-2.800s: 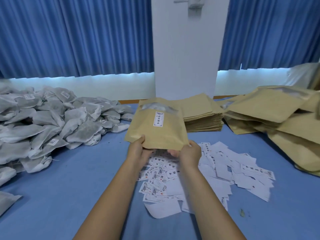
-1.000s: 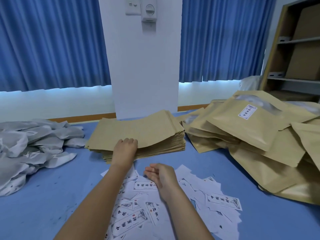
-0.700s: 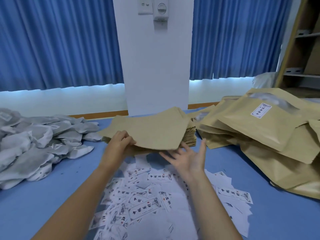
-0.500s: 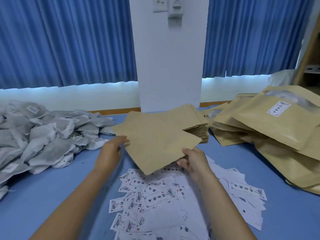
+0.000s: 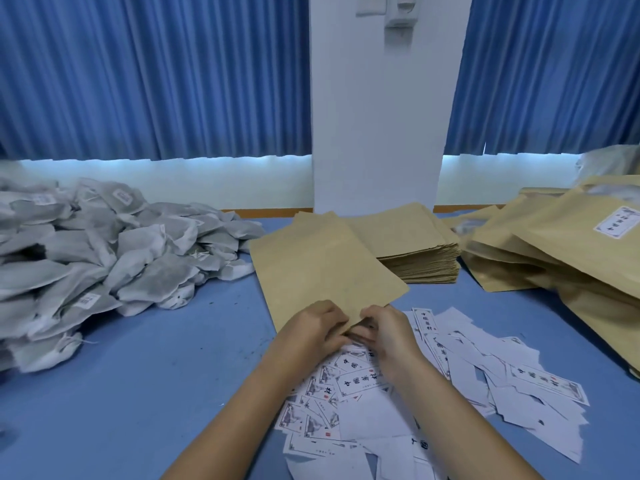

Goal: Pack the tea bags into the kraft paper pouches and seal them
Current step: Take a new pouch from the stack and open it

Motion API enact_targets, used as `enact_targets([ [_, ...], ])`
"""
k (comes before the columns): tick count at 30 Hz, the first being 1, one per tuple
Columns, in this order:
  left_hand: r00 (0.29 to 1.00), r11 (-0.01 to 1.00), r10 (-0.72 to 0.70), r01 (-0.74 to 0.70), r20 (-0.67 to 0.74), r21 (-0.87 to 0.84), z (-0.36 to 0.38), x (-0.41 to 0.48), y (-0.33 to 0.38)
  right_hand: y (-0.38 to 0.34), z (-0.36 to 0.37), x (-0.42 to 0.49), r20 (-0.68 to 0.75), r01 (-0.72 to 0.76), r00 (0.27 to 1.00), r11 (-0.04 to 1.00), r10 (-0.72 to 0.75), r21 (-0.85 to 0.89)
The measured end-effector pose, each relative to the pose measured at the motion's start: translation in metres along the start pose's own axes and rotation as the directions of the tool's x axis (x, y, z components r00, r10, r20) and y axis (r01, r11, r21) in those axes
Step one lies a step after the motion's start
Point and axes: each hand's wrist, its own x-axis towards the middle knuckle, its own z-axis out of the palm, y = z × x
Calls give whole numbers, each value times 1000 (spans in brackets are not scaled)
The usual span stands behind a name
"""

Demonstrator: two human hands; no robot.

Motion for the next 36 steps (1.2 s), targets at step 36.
enact_targets([
  [36,894,938,-143,259,-424,230,-37,-5,19,15,27,-16,8,196,979,943,-202,-268],
])
